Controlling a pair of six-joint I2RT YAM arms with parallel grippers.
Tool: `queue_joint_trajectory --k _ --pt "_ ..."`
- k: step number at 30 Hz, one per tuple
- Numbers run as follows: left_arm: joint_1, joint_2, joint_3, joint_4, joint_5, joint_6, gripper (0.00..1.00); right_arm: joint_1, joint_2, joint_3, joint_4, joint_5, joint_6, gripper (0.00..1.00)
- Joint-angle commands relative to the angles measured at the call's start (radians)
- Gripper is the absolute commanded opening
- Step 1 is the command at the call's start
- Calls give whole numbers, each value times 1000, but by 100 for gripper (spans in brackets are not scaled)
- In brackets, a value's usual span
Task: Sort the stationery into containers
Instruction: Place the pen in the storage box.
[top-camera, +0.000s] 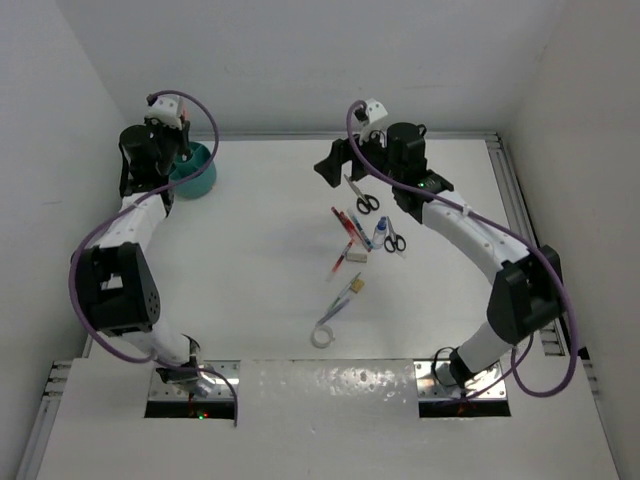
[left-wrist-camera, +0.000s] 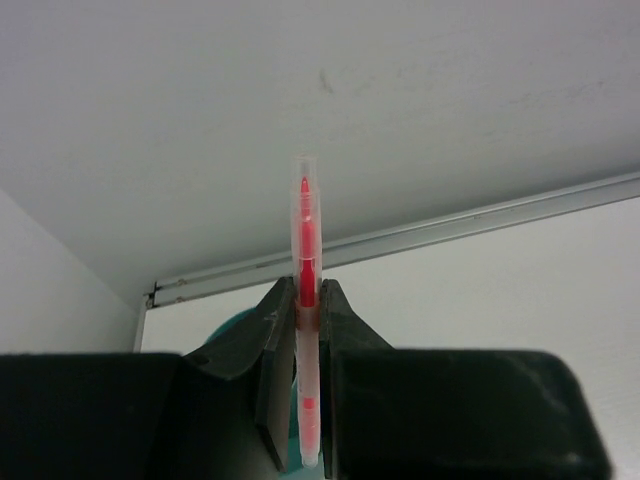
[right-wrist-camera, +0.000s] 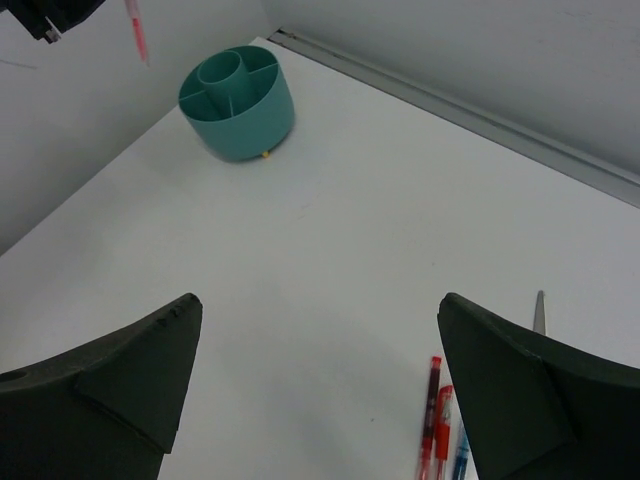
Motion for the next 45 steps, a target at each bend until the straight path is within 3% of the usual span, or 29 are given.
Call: queue_joint_trajectory --k 1,9,15,21,30,37,45 --pt "17 67 77 166 97 34 0 -18 64 101 2 -80 -29 99" --pt "46 253 189 242 172 9 0 -61 204 216 22 -111 11 99" --pt "69 302 163 380 301 3 0 -77 261 248 13 -88 50 99" --pt "103 348 135 576 308 -110 0 -74 307 309 -73 -64 21 98" --pt "118 454 180 637 333 -165 0 -74 334 314 -77 13 4 98" --pt "100 483 191 653 428 -196 0 -74 383 403 -128 26 -7 99" --pt "87 558 200 610 382 -133 0 -80 443 489 -164 18 -12 99"
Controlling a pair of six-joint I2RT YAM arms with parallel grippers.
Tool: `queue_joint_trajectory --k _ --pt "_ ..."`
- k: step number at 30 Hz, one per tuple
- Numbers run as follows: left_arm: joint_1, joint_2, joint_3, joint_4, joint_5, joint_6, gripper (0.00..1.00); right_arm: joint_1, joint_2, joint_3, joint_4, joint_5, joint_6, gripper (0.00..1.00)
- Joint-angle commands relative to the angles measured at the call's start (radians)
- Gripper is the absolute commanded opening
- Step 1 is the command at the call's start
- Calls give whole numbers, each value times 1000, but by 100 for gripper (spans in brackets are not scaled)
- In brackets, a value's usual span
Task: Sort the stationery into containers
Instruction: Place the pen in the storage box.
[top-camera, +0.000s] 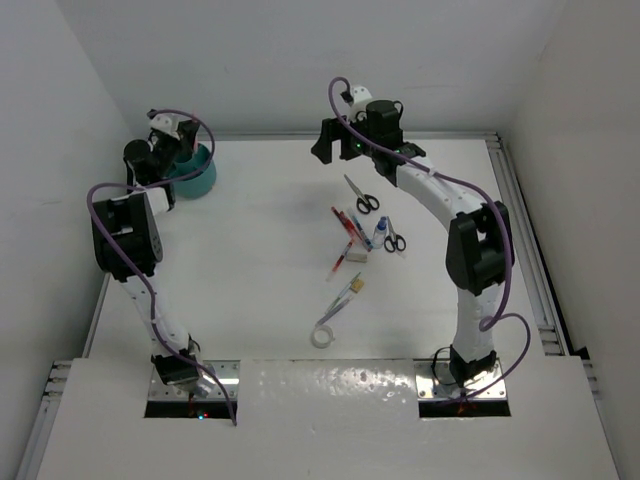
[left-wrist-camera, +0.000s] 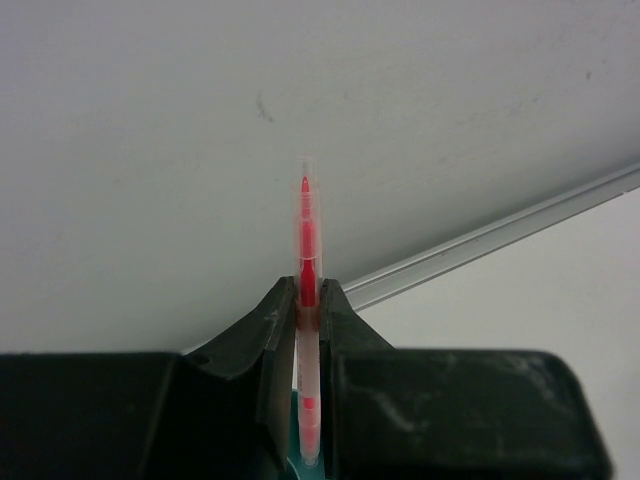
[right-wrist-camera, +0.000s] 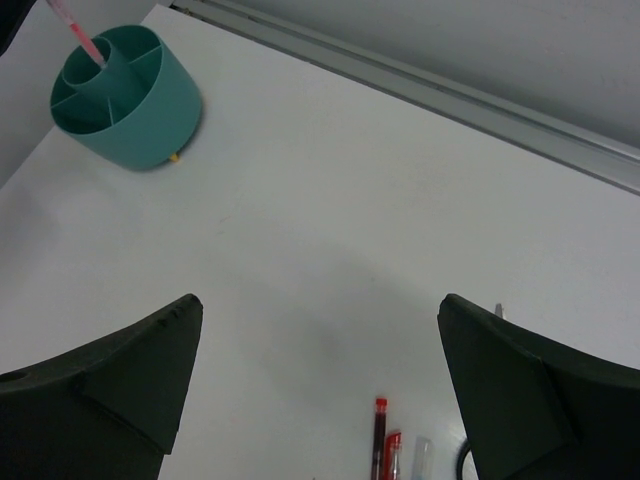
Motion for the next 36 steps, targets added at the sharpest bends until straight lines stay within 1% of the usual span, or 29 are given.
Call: queue_joint_trajectory --k 1,5,8,17,22,30,32,33,36 --pt "-10 53 50 25 -2 22 0 -6 11 72 -19 0 -16 99" --pt "-25 110 125 17 -1 -4 0 -9 21 90 -45 4 -22 99" --pt "-31 136 145 16 4 -18 0 -10 18 95 -59 11 -16 99" --pt "-33 176 129 -12 -2 19 0 -10 3 78 -76 29 -14 99" --pt "-33 185 114 -15 -51 19 4 -12 -9 64 -82 37 -21 99" --pt "-34 184 120 -24 -45 25 4 -12 -3 70 -75 35 -16 99" --pt "-34 185 119 -44 -45 28 8 -10 -3 70 -76 37 -16 99" --pt "-38 184 116 -45 -47 28 14 -12 -1 70 -76 37 -19 99" --pt "-38 181 102 -45 -47 31 26 -12 -9 62 -82 35 -24 99"
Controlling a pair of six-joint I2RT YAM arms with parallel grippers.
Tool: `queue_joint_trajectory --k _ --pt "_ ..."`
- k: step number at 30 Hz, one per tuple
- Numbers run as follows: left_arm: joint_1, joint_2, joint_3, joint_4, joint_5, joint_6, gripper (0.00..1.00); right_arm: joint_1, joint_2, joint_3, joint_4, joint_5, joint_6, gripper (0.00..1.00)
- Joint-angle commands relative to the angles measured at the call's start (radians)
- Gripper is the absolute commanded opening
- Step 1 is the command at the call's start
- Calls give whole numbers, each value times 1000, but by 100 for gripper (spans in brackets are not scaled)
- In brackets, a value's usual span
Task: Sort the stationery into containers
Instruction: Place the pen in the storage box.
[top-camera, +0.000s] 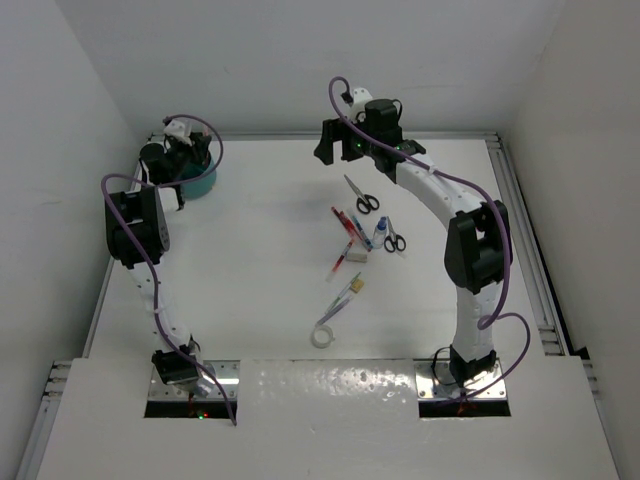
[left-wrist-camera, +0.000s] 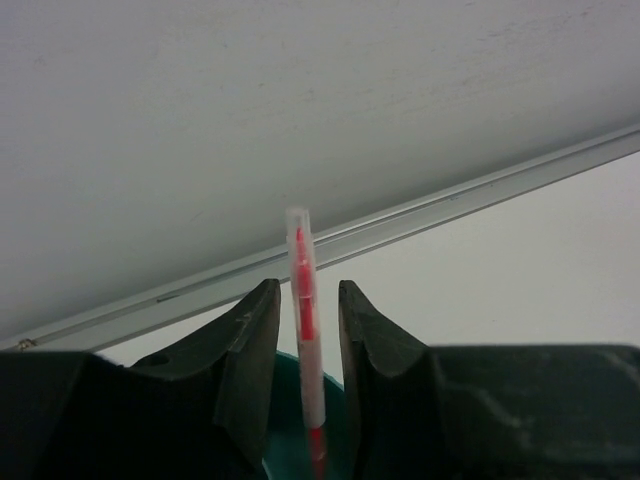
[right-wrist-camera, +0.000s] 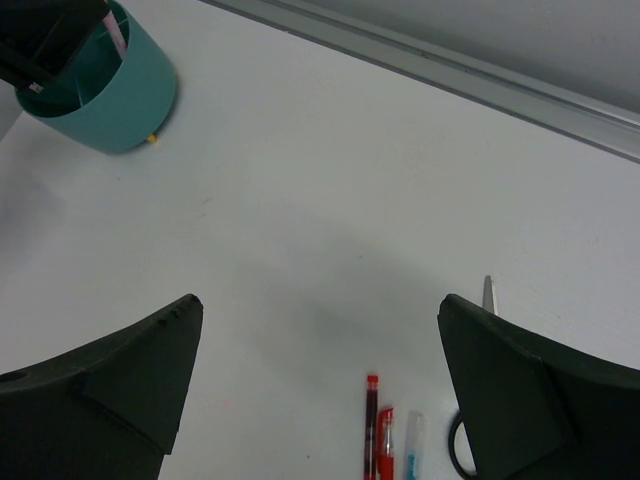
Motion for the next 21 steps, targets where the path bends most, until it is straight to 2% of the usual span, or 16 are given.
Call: queue_joint_trajectory --k 1,3,13,17,21 --pt "-9 -2 -6 25 1 9 28 -4 -39 6 19 10 -20 99" --pt "-9 -7 -5 25 2 8 33 -4 -45 -5 19 10 -20 99" --pt "-4 -30 38 37 36 -8 39 -1 -68 -39 40 10 -18 99" --pt "-5 -56 77 35 76 -17 51 2 -93 -77 62 10 -20 99" --pt "-13 -88 116 29 80 -18 54 0 -127 -111 73 16 -30 99"
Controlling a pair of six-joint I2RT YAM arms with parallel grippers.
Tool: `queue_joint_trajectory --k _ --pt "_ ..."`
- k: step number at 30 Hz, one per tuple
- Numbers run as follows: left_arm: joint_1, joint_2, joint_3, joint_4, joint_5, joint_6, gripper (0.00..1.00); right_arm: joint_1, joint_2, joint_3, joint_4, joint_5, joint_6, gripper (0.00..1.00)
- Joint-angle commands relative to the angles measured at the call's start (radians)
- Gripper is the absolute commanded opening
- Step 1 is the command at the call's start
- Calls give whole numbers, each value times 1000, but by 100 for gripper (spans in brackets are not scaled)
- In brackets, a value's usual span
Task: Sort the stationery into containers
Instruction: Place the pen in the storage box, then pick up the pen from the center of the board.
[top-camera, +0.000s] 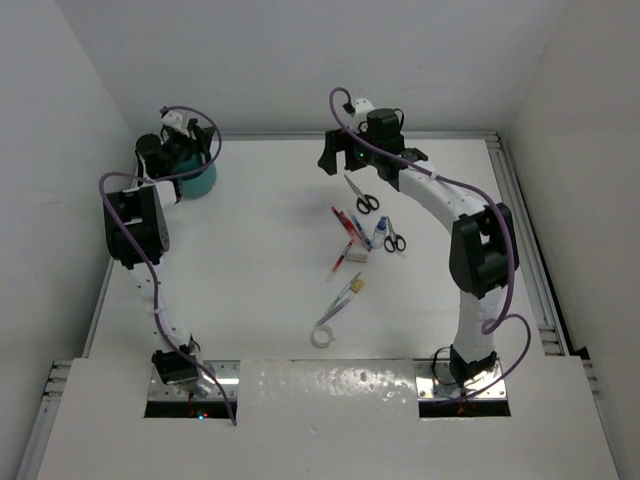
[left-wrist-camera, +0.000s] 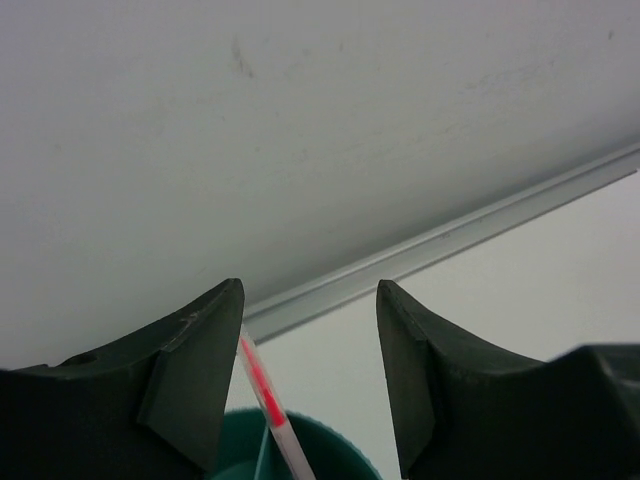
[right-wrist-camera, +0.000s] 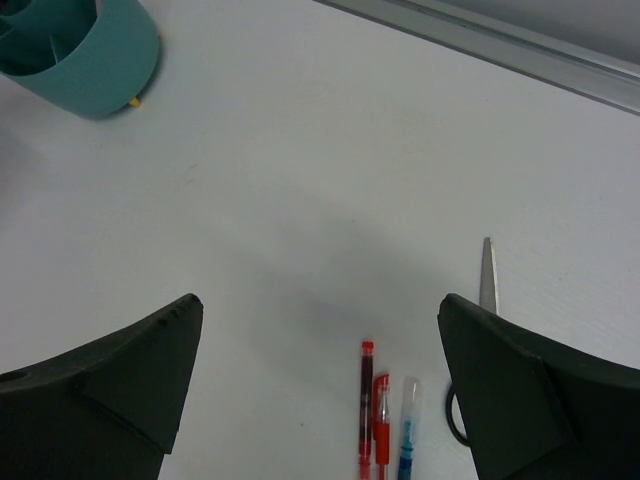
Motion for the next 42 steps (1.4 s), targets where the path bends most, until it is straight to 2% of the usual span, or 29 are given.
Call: queue_joint_trajectory --k 1,5,8,9,10,11,12,13,14,15,16,18,19,22,23,25,26,28,29,30,32,35,36,39,42 --pt "-15 -94 64 32 33 -10 54 0 -95 -18 55 21 -17 99" --pt "-36 -156 90 -51 10 6 54 0 -162 -47 13 90 -28 99" --pt "-59 -214 96 -165 27 16 53 -9 -225 -74 -58 152 -34 92" --pt "-65 -240 111 -225 40 18 48 -13 -242 -80 -79 161 -35 89" --pt "-80 -248 136 -302 81 26 36 -18 -257 -85 -104 169 -40 81" --pt "-91 -257 165 -507 93 39 31 -26 -294 -88 -148 184 -41 75" --pt "-104 -278 218 -625 99 117 26 -30 -314 -103 -168 195 -44 70" --pt "-133 -291 234 -732 123 180 23 -33 -335 -119 -194 210 -44 59" --pt "-148 -305 242 -925 134 240 20 -33 -390 -137 -199 254 -46 51" --pt "-182 -340 237 -1047 155 360 15 -32 -420 -192 -192 271 -40 34" --pt "-197 -354 236 -1221 162 425 14 -33 -450 -224 -184 293 -17 26" --pt "-276 -403 214 -1372 136 597 14 -33 -538 -328 -163 350 15 11" --pt "-303 -420 199 -1457 114 630 13 -35 -565 -364 -153 362 46 4" --pt "-392 -516 74 -1436 -5 589 14 -33 -648 -473 -182 399 112 6" --pt "-428 -574 35 -1418 -34 546 14 -32 -683 -514 -199 411 126 23" --pt "-459 -639 -82 -1341 -122 511 14 -21 -719 -557 -236 420 162 36" --pt "-485 -709 -123 -1318 -149 481 16 -18 -734 -599 -250 428 176 49" --pt "-512 -784 -244 -1272 -205 470 19 -7 -794 -643 -273 457 222 58" --pt "-544 -858 -279 -1270 -219 478 24 -6 -815 -691 -276 463 239 63" --pt "-564 -892 -316 -1272 -225 484 27 -4 -855 -717 -273 471 255 65" --pt "-634 -968 -410 -1298 -257 474 33 -4 -892 -787 -270 471 304 65" --pt "-725 -1022 -503 -1323 -298 379 35 -3 -952 -867 -281 463 376 57" --pt "-740 -1035 -525 -1312 -300 347 36 5 -987 -887 -285 459 409 43" --pt "-792 -1073 -603 -1236 -338 207 34 16 -1038 -959 -282 468 463 17" --pt "-843 -1090 -646 -1156 -394 104 29 14 -1083 -1002 -300 480 483 17"
